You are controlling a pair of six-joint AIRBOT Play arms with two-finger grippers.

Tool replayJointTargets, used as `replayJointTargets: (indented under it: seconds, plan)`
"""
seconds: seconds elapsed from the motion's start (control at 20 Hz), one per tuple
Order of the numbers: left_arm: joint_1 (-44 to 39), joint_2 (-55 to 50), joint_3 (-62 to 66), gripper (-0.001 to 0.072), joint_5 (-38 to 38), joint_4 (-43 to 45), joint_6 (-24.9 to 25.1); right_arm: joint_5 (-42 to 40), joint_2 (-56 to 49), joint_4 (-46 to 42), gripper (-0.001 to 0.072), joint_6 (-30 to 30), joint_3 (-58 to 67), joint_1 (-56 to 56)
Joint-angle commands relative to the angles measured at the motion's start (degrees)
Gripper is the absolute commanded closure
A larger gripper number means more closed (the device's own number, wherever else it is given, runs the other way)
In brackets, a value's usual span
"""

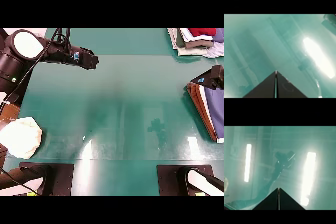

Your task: Fold the shirts.

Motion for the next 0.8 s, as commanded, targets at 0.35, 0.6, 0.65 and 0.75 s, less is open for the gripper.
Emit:
replayJointTargets:
  seconds: [0.35,0.6,0.65,0.75]
  plan:
    - [0.00,0.04,0.04,0.0681,0.02,0.02,0.00,1.03,0.00,0.09,0.0697,0.04,0.07,0.04]
    - [0.00,0.04,0.04,0.0682,0.04,0.02,0.02,3.17,0.00,0.09,0.0697,0.04,0.07,0.04]
    - [0.00,0.04,0.04,0.0682,0.09,0.02,0.00,3.65,0.00,0.09,0.0697,0.04,0.07,0.04]
    - [0.02,0.02,0.04,0.0682,3.02,-0.04,0.00,4.13,0.00,0.09,0.0697,0.04,0.07,0.04]
